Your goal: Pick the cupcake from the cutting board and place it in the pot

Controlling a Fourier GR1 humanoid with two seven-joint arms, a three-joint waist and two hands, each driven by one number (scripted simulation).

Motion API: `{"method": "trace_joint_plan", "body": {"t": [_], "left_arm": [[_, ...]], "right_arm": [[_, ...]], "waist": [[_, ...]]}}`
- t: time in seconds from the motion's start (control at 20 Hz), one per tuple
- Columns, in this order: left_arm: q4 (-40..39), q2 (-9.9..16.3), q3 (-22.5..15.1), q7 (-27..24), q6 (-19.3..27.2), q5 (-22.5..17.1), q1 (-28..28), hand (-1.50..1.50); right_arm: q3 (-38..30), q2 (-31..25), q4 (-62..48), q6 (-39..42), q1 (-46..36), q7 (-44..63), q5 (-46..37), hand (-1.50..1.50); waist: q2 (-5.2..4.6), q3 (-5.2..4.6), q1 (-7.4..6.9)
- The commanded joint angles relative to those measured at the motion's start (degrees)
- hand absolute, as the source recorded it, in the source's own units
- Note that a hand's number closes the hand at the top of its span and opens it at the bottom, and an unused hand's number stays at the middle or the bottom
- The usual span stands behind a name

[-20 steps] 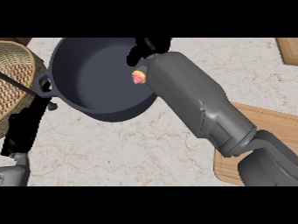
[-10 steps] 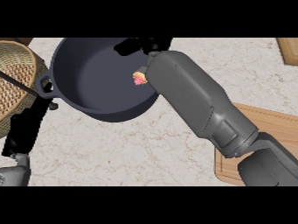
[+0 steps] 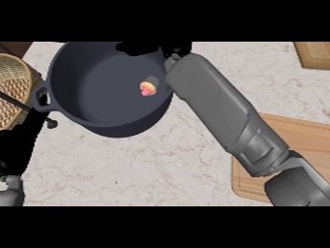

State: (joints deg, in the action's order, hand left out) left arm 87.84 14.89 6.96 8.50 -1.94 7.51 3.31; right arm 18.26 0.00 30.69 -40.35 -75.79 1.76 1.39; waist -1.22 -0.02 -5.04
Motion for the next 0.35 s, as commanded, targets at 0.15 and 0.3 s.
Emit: {"method": "trace_joint_plan", "body": {"t": [0.15,0.3], "left_arm": [[-2.9,0.1,2.7,-3.2,0.4,-0.5,-2.7,0.00],[2.9,0.6,2.8,0.7,1.1,0.5,-4.8,0.00]], "right_arm": [[-1.5,0.0,3.7,5.8,6.7,-8.6,7.4,-1.50],[-0.9,0.0,8.1,5.6,13.7,-11.0,5.9,-1.50]], "waist": [[0.79,0.00,3.30],[1.31,0.05,4.66]]}}
